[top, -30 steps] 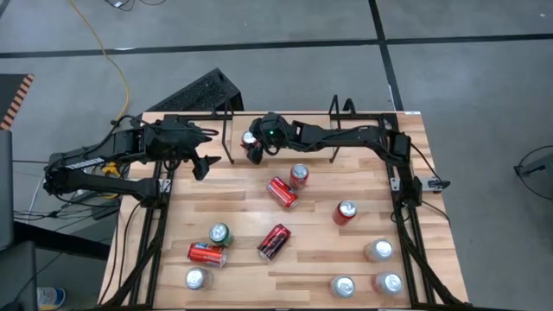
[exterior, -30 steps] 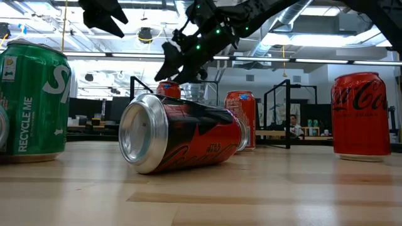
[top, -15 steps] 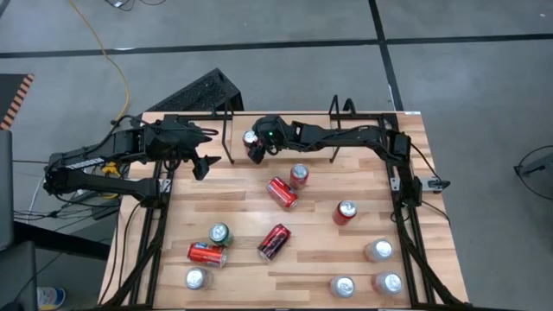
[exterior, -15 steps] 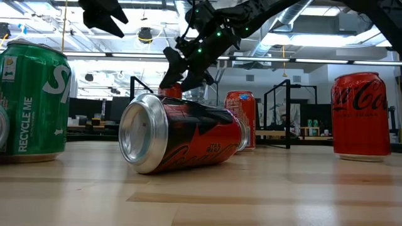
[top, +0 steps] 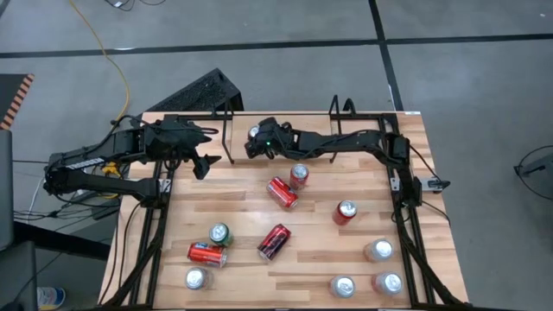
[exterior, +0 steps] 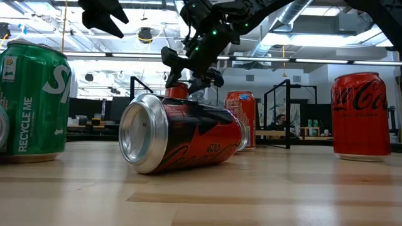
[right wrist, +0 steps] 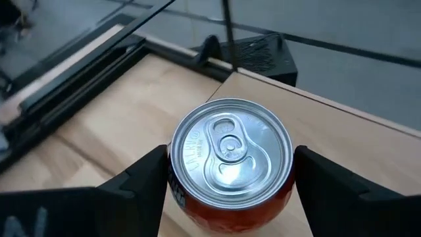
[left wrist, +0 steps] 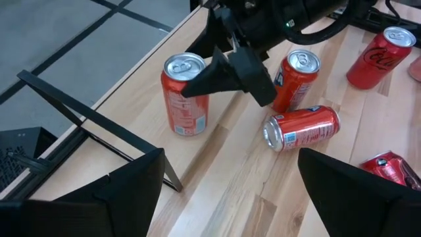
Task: Place canned beverage on shelf
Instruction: Put the red soda can on the shelf
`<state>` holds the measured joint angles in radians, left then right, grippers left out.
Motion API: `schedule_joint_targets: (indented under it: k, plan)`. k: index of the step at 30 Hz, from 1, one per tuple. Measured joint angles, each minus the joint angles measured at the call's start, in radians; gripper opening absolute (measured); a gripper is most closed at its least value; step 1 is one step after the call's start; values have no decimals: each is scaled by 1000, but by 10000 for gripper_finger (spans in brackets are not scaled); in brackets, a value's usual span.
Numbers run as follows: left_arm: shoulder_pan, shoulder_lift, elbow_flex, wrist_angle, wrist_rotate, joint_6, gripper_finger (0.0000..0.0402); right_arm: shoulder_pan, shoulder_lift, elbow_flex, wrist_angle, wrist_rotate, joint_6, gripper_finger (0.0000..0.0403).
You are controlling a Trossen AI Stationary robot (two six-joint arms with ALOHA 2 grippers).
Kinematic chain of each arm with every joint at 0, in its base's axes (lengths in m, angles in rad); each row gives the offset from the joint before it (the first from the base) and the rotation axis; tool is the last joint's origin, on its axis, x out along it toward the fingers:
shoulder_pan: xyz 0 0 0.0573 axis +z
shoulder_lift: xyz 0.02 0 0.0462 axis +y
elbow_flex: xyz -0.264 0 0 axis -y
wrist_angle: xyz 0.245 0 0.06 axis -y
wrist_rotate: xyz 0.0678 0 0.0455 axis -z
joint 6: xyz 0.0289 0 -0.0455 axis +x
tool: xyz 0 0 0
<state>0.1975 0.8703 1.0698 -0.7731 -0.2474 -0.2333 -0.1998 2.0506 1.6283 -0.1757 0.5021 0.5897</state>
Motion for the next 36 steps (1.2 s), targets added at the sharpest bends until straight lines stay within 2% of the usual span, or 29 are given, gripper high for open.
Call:
schedule_joint_targets:
  k: [6,19,24,29,36]
  plan:
    - [0,0,0,1,-2,0,334,11,1,-1,28,18,31,275]
    - [0,0,0,2,-3,-11,334,11,-10,-1,34,49,-12,275]
    - [0,1,-41,7,-12,10,334,11,-12,-1,33,45,-14,275]
    - [1,0,-99,24,-32,10,334,10,-33,2,49,-31,-102,275]
    - [1,-1,-109,63,104,27,334,37,-97,-1,19,-223,-366,275]
